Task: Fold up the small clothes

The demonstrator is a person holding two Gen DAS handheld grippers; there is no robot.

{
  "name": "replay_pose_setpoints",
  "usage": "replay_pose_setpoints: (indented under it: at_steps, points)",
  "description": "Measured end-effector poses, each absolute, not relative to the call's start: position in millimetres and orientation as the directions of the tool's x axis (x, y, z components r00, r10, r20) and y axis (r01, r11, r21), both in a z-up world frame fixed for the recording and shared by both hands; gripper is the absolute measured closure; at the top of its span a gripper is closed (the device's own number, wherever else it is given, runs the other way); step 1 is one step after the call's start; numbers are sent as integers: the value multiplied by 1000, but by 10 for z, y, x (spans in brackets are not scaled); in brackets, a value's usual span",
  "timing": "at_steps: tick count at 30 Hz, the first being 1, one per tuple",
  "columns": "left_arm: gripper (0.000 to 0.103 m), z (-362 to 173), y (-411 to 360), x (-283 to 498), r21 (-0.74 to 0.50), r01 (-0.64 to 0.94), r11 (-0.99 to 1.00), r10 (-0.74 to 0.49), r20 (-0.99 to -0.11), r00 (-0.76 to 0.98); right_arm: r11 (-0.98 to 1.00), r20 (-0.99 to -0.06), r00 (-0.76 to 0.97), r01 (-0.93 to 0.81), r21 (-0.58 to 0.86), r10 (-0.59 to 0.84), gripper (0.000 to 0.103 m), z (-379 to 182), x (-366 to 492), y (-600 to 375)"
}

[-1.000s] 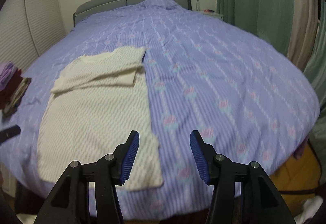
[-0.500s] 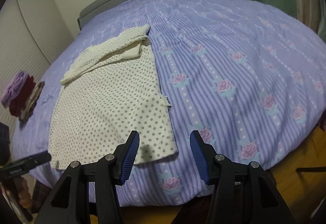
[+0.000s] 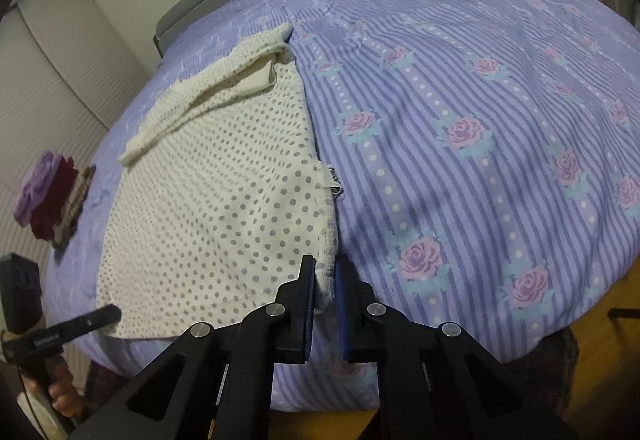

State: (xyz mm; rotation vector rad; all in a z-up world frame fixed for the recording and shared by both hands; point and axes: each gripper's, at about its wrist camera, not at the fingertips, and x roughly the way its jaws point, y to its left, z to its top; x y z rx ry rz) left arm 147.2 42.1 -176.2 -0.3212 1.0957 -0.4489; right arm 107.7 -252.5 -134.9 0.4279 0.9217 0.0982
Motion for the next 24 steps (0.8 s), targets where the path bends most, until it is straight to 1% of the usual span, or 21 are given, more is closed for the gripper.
replay_pose_setpoints:
  at_steps: [4,7,11,14,18,24]
  points:
    - [91,-1491,546,1317,-454,178,873,-482,-751,451,906,-720,655,127,404,229,96,-1119,952,-2610]
    - [91,-1336,631,1261,-446,167,880,-466,-735,492,892,-694,677,122,435,246,96,-970,915,-2609]
    - [91,-1111,697,1311,-468,143,872,-466,-704,535,854,-633,714,95,512,300,96,-765,901,-2635]
    - [91,-934,686,1434,-471,127,873,-452,-682,575,826,-571,754,68,560,325,96,-559,975,-2636]
    - [92,-674,684,1652,-436,134,890,-411,-640,649,828,-494,810,17,560,317,96,-272,1206,-2565]
    - [91,-334,798,2227,-461,77,884,-367,-584,724,835,-422,858,-13,551,292,96,64,1804,-2492]
